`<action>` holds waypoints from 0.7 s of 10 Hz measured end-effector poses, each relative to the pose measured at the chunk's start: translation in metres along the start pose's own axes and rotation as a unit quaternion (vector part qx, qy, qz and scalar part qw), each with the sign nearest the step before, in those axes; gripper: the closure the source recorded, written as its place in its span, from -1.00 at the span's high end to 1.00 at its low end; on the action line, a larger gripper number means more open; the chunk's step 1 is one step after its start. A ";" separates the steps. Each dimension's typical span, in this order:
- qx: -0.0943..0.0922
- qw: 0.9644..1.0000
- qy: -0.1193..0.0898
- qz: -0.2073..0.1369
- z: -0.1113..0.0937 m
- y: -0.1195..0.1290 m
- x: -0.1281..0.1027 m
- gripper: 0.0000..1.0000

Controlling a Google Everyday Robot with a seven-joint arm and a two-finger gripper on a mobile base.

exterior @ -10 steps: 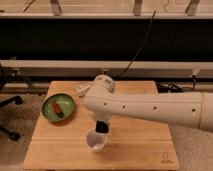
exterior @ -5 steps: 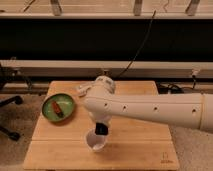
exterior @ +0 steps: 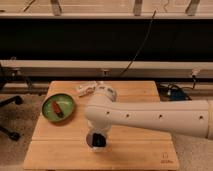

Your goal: Place the eraser in the ceramic cup

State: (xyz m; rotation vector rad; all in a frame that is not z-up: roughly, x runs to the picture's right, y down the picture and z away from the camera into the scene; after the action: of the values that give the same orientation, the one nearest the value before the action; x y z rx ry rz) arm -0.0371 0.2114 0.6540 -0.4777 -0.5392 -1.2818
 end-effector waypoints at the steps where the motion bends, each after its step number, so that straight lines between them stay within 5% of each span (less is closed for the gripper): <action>1: 0.003 1.000 -0.004 -0.002 -0.001 -0.001 -0.004 -0.97; 7: 0.013 0.999 -0.019 -0.039 0.001 -0.022 -0.018 0.21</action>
State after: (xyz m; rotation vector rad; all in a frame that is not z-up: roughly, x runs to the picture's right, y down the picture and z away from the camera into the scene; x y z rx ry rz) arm -0.0617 0.2210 0.6447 -0.4644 -0.6096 -1.3409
